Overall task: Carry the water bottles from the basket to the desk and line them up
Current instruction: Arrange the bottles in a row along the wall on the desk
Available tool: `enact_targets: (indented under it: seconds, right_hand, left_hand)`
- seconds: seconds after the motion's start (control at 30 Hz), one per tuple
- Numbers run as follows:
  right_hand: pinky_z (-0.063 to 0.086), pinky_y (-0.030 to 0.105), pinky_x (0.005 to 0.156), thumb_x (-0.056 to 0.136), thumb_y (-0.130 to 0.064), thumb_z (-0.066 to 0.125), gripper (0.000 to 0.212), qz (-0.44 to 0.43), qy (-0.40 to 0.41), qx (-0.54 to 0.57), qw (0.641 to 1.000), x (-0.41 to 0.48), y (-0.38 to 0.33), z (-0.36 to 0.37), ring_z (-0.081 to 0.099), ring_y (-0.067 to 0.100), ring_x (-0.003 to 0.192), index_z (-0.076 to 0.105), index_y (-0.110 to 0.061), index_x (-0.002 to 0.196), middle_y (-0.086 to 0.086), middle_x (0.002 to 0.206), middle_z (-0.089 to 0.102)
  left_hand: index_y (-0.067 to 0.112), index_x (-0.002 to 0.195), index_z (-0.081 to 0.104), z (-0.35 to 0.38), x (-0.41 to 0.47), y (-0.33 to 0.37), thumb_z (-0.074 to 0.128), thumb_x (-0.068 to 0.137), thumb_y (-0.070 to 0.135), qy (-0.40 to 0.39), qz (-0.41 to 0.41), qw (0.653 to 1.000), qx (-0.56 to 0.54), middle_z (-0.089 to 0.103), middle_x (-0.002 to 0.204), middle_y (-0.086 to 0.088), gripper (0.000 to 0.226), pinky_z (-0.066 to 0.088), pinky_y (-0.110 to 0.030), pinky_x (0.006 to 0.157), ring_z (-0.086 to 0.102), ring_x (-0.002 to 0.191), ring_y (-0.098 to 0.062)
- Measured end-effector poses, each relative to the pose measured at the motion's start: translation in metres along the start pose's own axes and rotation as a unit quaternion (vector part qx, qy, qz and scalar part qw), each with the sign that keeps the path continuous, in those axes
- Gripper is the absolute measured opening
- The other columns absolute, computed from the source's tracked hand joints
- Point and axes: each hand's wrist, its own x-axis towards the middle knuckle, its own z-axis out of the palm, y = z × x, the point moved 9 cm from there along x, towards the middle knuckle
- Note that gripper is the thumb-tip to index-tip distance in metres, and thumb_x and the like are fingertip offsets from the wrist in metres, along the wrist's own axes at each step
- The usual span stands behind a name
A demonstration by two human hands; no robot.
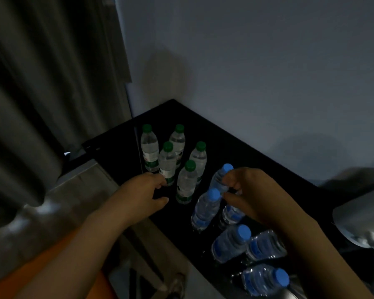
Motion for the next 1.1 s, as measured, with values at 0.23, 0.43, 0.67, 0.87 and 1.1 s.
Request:
enact_targets:
  seconds: [0.23,0.43,0.67,0.87,1.1]
  right_hand:
    - [0.049,0.031,0.087,0.084,-0.025,0.065,0.028,0.019,0.01,0.057,0.998,0.066,0.023,-0.01,0.059,0.013,0.095,0.064,-0.019,0.111,-0.001,0.105,0.062]
    - [0.047,0.025,0.087,0.085,-0.026,0.066,0.032,-0.005,0.009,0.083,0.997,0.104,0.027,-0.005,0.054,0.007,0.093,0.064,-0.016,0.116,-0.001,0.109,0.061]
    - [0.05,0.031,0.085,0.083,-0.022,0.066,0.025,0.042,0.007,0.104,0.994,0.147,0.034,-0.002,0.06,0.014,0.091,0.066,-0.016,0.107,-0.002,0.098,0.063]
    - [0.047,0.021,0.083,0.083,-0.025,0.066,0.031,0.082,0.006,0.075,0.994,0.194,0.025,0.009,0.06,0.011,0.094,0.065,-0.018,0.113,-0.004,0.102,0.064]
    - [0.051,0.031,0.084,0.083,-0.028,0.069,0.036,0.156,-0.005,0.066,0.986,0.239,0.024,0.03,0.062,0.018,0.098,0.063,-0.016,0.117,0.002,0.109,0.065]
  left_hand:
    - [0.024,0.124,0.055,-0.027,0.053,-0.009,0.064,0.087,0.033,0.021,-0.009,0.999,0.024,0.055,0.117,0.004,0.04,0.043,-0.019,0.084,0.055,0.106,-0.011]
    - [0.026,0.119,0.057,-0.04,0.078,-0.031,0.066,0.085,0.033,0.032,-0.019,0.999,0.013,0.054,0.108,0.01,0.036,0.038,-0.011,0.072,0.052,0.096,-0.003]
    - [0.02,0.122,0.058,-0.073,0.126,-0.061,0.068,0.084,0.028,0.055,-0.011,0.998,0.009,0.056,0.113,0.001,0.039,0.042,-0.019,0.08,0.054,0.096,-0.01]
    - [0.017,0.121,0.056,-0.092,0.172,-0.088,0.066,0.084,0.033,0.013,0.005,1.0,0.022,0.055,0.112,-0.002,0.042,0.05,-0.033,0.088,0.057,0.098,-0.017]
    - [0.015,0.117,0.057,-0.093,0.218,-0.113,0.064,0.087,0.031,-0.054,0.055,0.997,0.032,0.055,0.111,-0.004,0.035,0.05,-0.034,0.085,0.057,0.095,-0.016]
